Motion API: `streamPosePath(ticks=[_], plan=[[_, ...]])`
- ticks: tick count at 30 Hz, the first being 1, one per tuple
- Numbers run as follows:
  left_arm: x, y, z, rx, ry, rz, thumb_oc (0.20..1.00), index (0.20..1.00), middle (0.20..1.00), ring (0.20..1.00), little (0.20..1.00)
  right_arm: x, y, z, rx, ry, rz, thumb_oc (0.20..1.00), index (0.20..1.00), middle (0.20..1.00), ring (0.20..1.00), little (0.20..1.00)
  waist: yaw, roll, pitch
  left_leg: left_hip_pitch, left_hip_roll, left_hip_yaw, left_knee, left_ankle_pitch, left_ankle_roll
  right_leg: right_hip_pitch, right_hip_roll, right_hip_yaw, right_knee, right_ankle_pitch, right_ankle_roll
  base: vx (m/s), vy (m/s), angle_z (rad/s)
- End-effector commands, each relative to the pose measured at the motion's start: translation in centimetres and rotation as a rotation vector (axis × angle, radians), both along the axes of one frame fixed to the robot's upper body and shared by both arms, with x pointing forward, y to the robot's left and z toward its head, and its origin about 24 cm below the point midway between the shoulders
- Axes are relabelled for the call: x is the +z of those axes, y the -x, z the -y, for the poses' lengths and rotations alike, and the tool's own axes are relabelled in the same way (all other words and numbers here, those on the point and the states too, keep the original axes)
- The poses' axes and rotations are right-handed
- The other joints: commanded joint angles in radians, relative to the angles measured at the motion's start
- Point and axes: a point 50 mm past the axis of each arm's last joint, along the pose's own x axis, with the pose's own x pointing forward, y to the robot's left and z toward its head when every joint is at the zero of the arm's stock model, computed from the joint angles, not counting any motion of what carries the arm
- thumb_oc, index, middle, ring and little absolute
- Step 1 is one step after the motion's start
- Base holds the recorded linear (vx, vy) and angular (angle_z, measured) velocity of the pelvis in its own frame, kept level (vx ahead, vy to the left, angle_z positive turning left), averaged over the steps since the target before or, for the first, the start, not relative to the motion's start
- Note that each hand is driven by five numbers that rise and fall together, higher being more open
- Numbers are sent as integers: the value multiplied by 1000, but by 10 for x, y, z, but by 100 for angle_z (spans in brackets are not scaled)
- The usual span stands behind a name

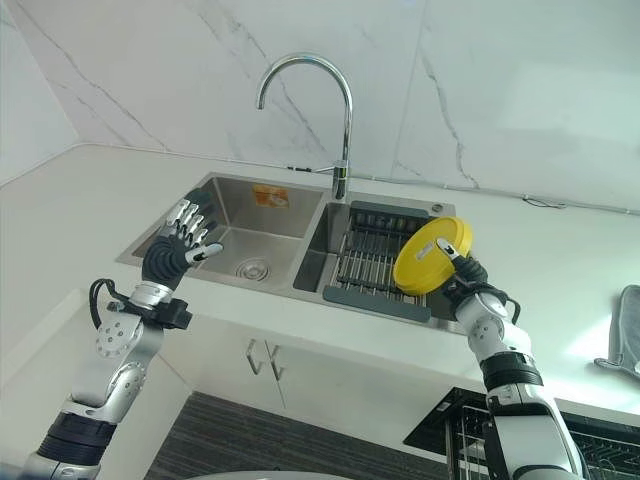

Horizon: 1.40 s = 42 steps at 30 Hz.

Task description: Place the dishes in the dishwasher.

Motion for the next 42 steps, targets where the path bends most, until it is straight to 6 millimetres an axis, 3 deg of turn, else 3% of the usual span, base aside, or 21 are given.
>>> streamPosePath(ticks=[1,32,33,35,42], plan=[[32,-14,7,-47,-33,131,1000,1000,1000,1000,1000,55,-28,1,29,35,157,1000,1000,1000,1000,1000,42,-34,15,48,40,30,8,-102,-27,38,-60,-52,6,-94,32,-7,2,4],[30,-16,9,-59,-36,106,1000,1000,1000,1000,1000,54,-32,18,0,72,58,1000,1000,1000,1000,1000,64,-31,15,50,35,14,8,-101,-29,51,-53,-61,6,-101,26,2,1,0],[30,-16,9,-61,-36,104,1000,1000,1000,1000,1000,53,-32,18,6,79,48,815,815,815,815,815,66,-31,14,50,34,12,8,-101,-28,52,-52,-61,6,-102,26,39,11,15],[29,-16,9,-60,-35,101,1000,1000,1000,1000,1000,54,-33,20,-4,85,47,200,200,200,200,200,69,-31,13,50,34,12,8,-101,-29,53,-52,-61,6,-103,27,31,9,13],[26,-16,10,-69,-32,77,1000,1000,1000,1000,1000,56,-34,25,-53,129,11,200,200,200,200,200,78,-28,10,51,31,8,8,-102,-27,54,-53,-59,6,-102,28,5,1,0]])
